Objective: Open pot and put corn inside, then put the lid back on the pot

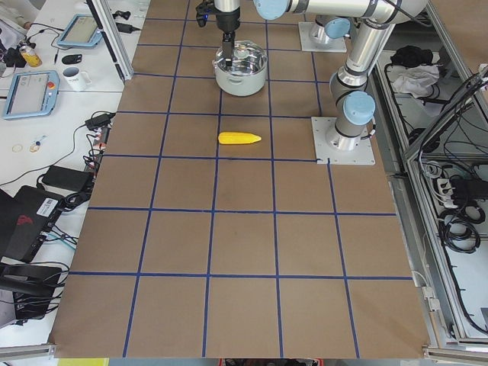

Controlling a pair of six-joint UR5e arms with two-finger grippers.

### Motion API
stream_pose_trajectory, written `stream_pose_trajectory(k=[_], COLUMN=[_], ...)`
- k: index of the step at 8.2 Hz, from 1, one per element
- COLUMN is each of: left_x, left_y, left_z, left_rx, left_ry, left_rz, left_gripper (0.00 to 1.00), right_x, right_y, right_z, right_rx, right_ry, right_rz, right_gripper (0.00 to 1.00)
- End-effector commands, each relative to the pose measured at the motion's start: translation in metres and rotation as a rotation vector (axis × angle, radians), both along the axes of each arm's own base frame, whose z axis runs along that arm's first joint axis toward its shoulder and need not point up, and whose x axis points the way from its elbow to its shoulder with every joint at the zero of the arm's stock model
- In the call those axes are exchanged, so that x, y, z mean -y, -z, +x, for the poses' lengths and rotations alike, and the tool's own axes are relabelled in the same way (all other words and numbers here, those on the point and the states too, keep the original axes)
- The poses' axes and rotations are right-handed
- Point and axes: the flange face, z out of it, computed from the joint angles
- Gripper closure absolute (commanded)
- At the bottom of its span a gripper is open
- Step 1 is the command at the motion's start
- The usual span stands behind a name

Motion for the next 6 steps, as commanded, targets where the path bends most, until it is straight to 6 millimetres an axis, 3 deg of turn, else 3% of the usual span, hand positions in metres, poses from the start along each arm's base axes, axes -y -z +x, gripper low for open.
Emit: stream_pose_trajectory(k=[1, 2, 4, 5, 6], left_x=[0.027, 0.035, 0.053, 0.064, 0.067], left_y=[0.054, 0.084, 0.152, 0.197, 0.22], left_z=[0.077, 0.093, 0.097, 0.101, 0.101], left_rx=[-0.006, -0.017, -0.021, -0.029, -0.039], left_ry=[0.016, 0.028, 0.023, 0.023, 0.023], left_rz=[0.058, 0.074, 0.072, 0.094, 0.121], left_gripper=[0.0, 0.0, 0.0, 0.0, 0.0], right_x=[0.0, -0.001, 0.003, 0.018, 0.028], right_y=[0.003, 0.002, 0.009, 0.026, 0.047], right_z=[-0.001, -0.001, 0.007, 0.009, 0.007], right_rx=[-0.001, 0.0, 0.063, 0.075, 0.053], right_ry=[0.0, -0.008, -0.013, -0.01, 0.004], right_rz=[0.008, 0.01, 0.03, 0.057, 0.124], right_gripper=[0.0, 0.0, 0.0, 0.0, 0.0])
